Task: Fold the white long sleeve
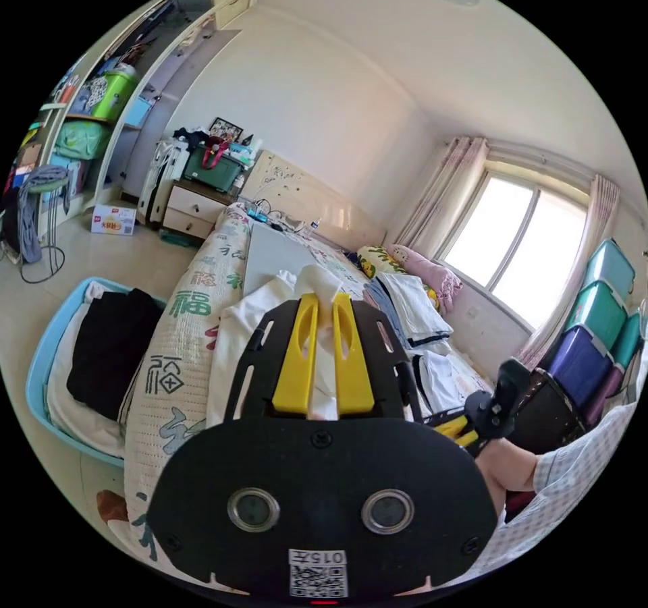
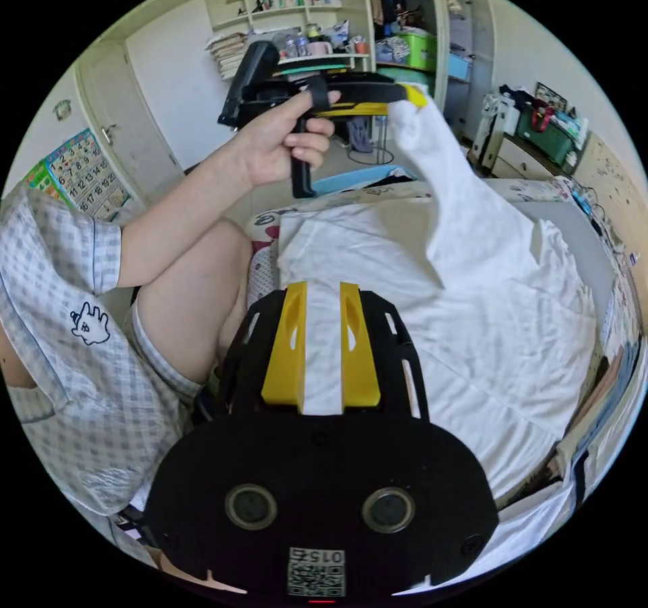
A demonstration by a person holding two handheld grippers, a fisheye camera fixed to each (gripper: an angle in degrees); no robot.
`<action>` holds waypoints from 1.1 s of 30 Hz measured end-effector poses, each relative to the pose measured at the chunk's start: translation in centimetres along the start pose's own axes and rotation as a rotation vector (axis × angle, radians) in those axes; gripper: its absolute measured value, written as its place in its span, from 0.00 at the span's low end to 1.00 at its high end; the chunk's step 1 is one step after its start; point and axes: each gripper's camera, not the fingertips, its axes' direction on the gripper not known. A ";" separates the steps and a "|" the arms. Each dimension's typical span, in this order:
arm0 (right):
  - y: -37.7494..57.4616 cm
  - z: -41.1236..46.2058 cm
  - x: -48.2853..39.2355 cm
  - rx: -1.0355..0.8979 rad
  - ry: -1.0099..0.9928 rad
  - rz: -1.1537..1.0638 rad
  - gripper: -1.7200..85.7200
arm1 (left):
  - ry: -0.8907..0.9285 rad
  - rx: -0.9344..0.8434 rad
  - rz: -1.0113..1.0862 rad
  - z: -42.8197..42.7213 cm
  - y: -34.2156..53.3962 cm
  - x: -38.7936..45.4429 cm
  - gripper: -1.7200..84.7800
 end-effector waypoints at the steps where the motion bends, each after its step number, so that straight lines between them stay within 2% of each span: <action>1: -1.2 0.8 -0.9 -0.019 -0.006 -0.020 0.12 | 0.004 0.007 -0.007 -0.4 0.0 -0.4 0.04; 6: -7.9 6.9 -4.3 -0.093 0.043 -0.074 0.13 | 0.009 0.049 -0.048 -2.9 0.0 -2.9 0.04; 8: -8.5 8.5 -4.3 -0.141 0.040 -0.077 0.12 | 0.028 0.052 -0.077 -3.4 0.1 -3.9 0.04; 13: -8.2 8.7 -2.7 -0.124 0.025 -0.030 0.09 | 0.072 0.075 -0.129 -4.8 0.4 -5.6 0.03; 16: -6.2 7.5 0.1 -0.030 -0.023 0.100 0.07 | 0.089 0.089 -0.154 -5.6 0.6 -6.4 0.03; 20: 0.6 5.6 6.4 0.198 -0.104 0.409 0.06 | 0.110 0.104 -0.209 -6.5 1.1 -7.6 0.03; 23: 6.1 6.2 10.0 0.245 -0.133 0.592 0.06 | 0.119 0.110 -0.235 -6.8 1.3 -8.1 0.03; 25: 8.2 7.0 10.9 0.235 -0.143 0.613 0.07 | 0.123 0.112 -0.240 -6.9 1.4 -8.2 0.04; 33: 12.9 12.4 15.5 0.257 -0.434 0.661 0.12 | 0.127 0.102 -0.236 -6.6 1.2 -7.9 0.04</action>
